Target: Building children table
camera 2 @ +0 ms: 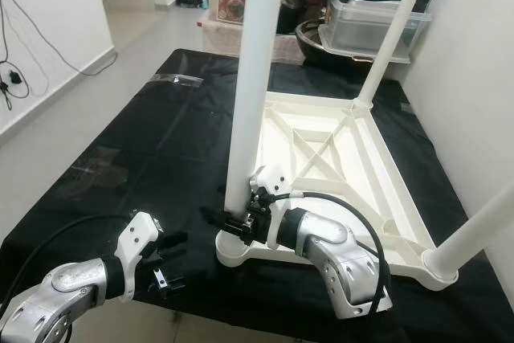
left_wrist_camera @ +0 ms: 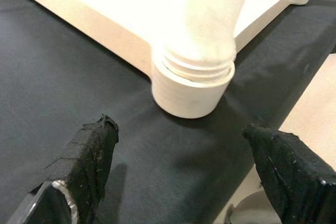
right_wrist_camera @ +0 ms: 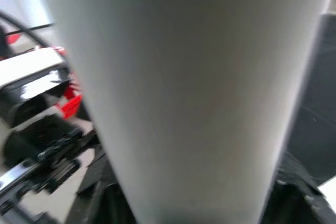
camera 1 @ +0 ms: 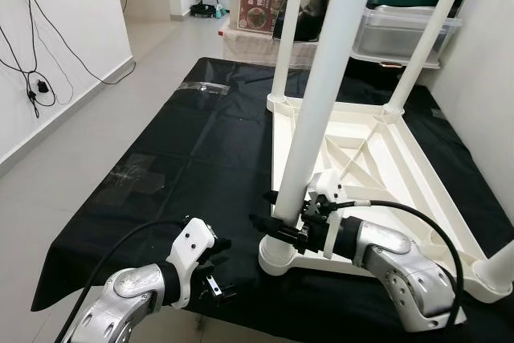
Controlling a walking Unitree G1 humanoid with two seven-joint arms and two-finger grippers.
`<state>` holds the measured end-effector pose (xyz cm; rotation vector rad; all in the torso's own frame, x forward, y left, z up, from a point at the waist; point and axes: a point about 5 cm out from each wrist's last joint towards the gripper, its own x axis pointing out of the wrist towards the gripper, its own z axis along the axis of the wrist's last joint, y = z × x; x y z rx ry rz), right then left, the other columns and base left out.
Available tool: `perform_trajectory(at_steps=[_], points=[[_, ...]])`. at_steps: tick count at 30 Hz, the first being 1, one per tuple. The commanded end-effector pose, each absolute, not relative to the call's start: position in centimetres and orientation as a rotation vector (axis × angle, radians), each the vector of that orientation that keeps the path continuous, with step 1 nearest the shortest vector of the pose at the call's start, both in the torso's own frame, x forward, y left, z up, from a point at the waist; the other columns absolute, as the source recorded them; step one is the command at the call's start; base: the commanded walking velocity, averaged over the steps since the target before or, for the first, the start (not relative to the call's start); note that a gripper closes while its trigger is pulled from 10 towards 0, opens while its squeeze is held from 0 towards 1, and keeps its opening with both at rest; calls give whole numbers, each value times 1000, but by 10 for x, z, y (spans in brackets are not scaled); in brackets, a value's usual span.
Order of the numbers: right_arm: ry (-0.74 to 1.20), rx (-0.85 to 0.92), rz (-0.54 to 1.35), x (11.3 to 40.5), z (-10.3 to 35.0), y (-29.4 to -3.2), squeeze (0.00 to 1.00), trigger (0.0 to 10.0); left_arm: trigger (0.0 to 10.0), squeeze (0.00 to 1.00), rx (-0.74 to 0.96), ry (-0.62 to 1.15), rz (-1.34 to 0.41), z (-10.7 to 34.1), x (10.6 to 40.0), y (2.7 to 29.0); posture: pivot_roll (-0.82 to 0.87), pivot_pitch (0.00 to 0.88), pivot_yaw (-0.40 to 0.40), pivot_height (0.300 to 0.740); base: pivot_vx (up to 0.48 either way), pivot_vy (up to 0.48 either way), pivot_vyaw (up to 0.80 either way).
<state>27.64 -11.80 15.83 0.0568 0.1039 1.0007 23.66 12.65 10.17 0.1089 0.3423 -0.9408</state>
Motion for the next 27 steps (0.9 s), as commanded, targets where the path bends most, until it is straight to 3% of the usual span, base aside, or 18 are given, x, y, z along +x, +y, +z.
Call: perform_trajectory(at_steps=[1,3,5,6,7,8,10,11,12,15,16,22,23,24,25,27], points=[[120,87,911,282,152,-122,0,0,10000,0,114,349,-944,100,234,126,111,0,-99,740,0,0,0],[104,102,840,288,152,-127,0,0,10000,0,115,350,-946,100,234,126,109,0,-98,740,0,0,0],[100,132,394,304,146,-158,0,0,10000,0,117,351,-949,99,235,124,97,0,-90,740,0,0,0],[100,132,394,304,146,-158,0,0,10000,0,117,351,-949,99,235,124,97,0,-90,740,0,0,0],[137,145,119,304,138,-179,0,0,10000,0,114,350,-953,99,235,123,92,0,-85,740,0,0,0],[137,145,119,304,138,-179,0,0,10000,0,114,350,-953,99,235,123,92,0,-85,740,0,0,0],[201,110,-255,291,127,-207,0,0,10000,0,115,353,-960,98,234,122,90,0,-80,740,0,0,0],[201,110,-255,291,127,-207,0,0,10000,0,115,353,-960,98,234,122,90,0,-80,740,0,0,0],[244,97,-378,282,123,-212,0,0,10000,0,115,354,-963,99,234,121,82,0,-71,740,0,0,0],[277,95,-411,276,118,-209,0,0,10000,0,117,354,-967,99,235,121,78,0,-65,740,0,0,0],[298,98,-370,274,115,-197,0,10000,10000,0,120,354,-971,99,236,120,76,0,-59,740,0,0,0],[290,98,-318,274,116,-185,0,10000,10000,0,122,354,-975,99,237,120,77,0,-59,740,0,0,0],[251,145,-230,277,121,-175,1000,10000,10000,0,125,352,-976,100,238,120,79,0,-64,740,0,0,0],[206,167,-135,285,130,-170,1000,10000,10000,0,127,351,-973,100,239,122,83,0,-67,740,0,0,0],[164,193,-44,297,142,-171,0,10000,10000,0,127,350,-969,100,239,124,82,0,-74,740,0,0,0],[142,210,-11,304,150,-172,0,10000,10000,0,127,350,-965,100,239,125,82,0,-74,740,0,0,0]])
